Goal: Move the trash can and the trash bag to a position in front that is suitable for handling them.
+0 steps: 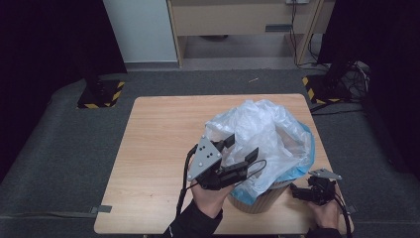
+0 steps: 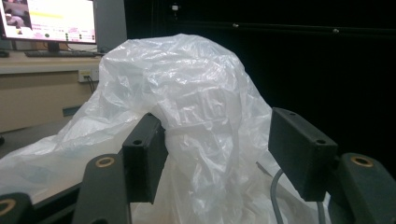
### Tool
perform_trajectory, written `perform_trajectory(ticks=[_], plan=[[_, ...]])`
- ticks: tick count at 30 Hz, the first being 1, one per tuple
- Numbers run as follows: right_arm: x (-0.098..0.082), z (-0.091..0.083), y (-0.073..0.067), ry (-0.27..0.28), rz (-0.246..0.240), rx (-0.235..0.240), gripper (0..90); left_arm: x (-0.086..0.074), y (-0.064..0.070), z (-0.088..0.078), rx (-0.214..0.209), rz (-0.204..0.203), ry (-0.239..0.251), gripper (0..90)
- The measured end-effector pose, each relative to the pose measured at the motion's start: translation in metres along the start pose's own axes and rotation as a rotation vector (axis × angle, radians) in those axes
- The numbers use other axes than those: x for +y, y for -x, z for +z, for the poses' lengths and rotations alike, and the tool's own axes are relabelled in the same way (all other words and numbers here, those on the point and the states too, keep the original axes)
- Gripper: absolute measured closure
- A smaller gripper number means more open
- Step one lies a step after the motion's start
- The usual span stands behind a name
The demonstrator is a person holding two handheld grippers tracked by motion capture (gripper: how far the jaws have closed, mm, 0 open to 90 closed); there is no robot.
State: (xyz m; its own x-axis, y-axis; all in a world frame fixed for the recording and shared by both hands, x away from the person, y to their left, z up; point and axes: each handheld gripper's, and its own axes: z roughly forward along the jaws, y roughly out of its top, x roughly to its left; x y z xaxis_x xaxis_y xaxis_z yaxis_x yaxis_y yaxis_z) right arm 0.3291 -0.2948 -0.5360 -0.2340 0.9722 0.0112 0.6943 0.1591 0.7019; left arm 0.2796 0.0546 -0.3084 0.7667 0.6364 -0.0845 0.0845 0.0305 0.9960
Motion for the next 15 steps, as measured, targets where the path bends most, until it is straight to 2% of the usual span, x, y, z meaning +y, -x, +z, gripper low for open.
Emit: perform_trajectory(ticks=[6,15], plan=[[0.0000,0.0000,0.0000,0.000,0.000,0.000,0.4,0.0047,0.0032,-0.0058,0.009,0.013,0.027,34.8],[0.0000,0.0000,0.0000,0.000,0.000,0.000,0.3,0.0059,0.0037,-0.0109,0.021,0.018,0.034,31.6]])
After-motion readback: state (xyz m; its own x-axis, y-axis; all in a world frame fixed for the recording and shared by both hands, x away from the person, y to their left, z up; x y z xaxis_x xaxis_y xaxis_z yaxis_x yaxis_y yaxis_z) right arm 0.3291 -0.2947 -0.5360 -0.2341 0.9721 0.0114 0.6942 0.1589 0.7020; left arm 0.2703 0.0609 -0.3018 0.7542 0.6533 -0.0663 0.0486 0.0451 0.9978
